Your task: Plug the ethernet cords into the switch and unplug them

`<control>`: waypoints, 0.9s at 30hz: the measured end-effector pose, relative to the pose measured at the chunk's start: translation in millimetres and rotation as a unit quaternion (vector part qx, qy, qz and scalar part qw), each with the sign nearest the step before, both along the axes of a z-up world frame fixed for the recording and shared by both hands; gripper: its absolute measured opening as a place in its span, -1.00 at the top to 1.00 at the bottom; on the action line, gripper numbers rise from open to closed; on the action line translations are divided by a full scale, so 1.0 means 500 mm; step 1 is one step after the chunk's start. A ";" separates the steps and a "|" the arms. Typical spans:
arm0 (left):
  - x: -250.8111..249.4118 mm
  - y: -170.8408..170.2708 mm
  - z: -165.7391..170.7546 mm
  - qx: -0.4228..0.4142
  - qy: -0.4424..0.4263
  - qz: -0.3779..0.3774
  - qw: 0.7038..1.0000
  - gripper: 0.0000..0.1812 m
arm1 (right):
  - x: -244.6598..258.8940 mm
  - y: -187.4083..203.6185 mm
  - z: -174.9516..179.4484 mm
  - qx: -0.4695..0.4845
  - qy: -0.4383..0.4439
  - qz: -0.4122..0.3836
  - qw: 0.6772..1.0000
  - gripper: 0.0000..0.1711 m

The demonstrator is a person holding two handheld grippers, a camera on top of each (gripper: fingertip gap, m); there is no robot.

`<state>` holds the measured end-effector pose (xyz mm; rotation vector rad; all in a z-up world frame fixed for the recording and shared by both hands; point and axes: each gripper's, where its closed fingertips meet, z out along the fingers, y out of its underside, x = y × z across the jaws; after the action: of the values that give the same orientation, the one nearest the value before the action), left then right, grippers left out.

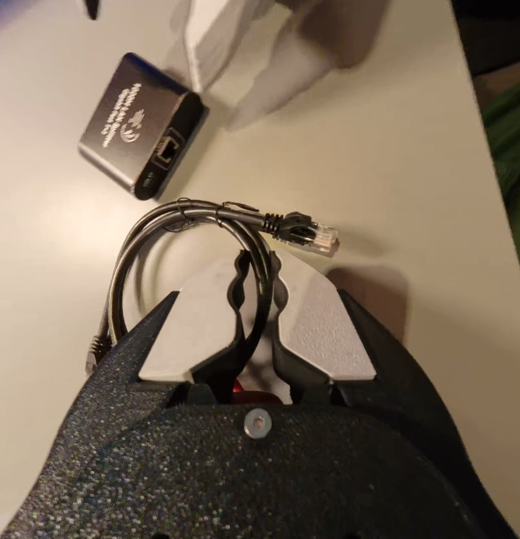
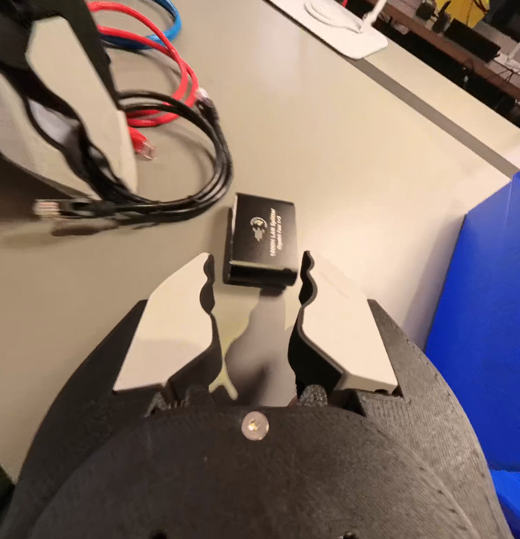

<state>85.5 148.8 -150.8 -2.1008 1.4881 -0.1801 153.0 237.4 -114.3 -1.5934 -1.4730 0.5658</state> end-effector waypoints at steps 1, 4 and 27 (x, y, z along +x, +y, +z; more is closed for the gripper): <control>-0.004 0.009 0.001 0.012 -0.004 0.019 1.000 0.84 | -0.007 -0.012 0.004 0.001 0.004 0.010 1.000 0.33; -0.020 0.024 0.009 0.062 -0.012 0.051 0.997 0.85 | -0.032 -0.050 0.015 0.029 0.008 0.048 0.998 0.33; -0.109 0.073 0.190 0.429 -0.055 0.157 0.888 0.81 | -0.220 -0.152 0.124 -0.134 0.171 0.114 0.970 0.74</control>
<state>31.0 185.2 -56.1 -1.5137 0.8790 0.4112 43.2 161.5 -52.3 -1.4410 -1.3642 1.1530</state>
